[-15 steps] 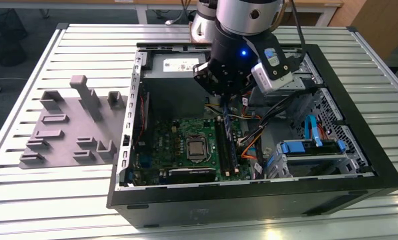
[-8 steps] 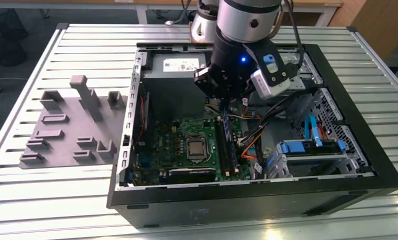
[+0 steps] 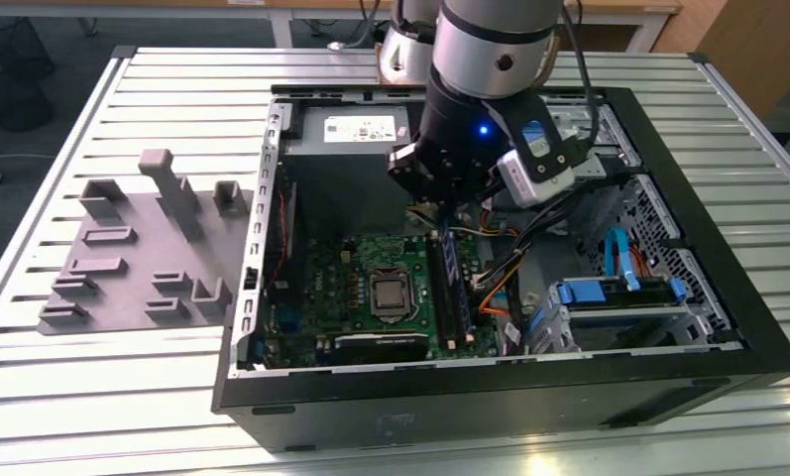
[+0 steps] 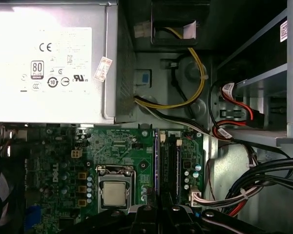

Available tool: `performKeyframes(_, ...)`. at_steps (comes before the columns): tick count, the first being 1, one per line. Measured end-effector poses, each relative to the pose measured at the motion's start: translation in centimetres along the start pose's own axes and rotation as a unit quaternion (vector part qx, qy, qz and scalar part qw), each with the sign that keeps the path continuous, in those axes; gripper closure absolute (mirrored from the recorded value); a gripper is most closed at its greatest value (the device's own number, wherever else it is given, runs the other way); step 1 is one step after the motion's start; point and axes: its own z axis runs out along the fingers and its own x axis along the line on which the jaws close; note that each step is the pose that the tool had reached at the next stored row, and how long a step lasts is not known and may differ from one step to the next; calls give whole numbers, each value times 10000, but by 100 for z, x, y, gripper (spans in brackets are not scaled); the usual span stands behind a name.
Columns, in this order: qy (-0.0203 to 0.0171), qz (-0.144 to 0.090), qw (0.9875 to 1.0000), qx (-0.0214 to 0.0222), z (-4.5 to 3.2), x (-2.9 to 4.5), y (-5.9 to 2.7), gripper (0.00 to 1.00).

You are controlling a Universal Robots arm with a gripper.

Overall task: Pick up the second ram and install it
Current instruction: 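Insert the second ram into the second slot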

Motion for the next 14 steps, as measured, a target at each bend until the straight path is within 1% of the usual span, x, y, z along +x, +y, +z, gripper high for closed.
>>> performKeyframes(6,21,1,10000,1,84,-21,-2,86)
performKeyframes(11,32,7,10000,0,135,-58,-4,86)
performKeyframes(14,40,15,10000,-1,181,-63,-4,86)
